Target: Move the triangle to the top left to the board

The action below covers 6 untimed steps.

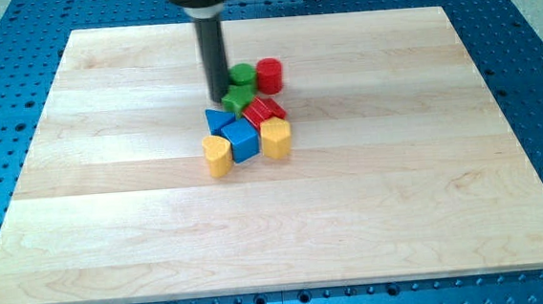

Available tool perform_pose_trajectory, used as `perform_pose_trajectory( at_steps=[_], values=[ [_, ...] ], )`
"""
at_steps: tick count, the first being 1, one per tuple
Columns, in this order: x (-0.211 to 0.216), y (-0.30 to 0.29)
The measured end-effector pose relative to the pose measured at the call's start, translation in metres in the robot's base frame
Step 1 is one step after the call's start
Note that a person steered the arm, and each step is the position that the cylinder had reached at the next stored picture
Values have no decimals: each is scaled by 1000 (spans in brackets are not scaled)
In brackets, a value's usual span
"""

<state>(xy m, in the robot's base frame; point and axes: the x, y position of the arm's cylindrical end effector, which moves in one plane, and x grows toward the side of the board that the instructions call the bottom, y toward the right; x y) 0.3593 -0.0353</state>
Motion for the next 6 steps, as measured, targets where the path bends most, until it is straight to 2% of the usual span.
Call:
perform_pose_trajectory(
  at_steps=[1,2,4,6],
  values=[
    [5,37],
    [7,13],
    [81,1],
    [43,-69]
  ],
)
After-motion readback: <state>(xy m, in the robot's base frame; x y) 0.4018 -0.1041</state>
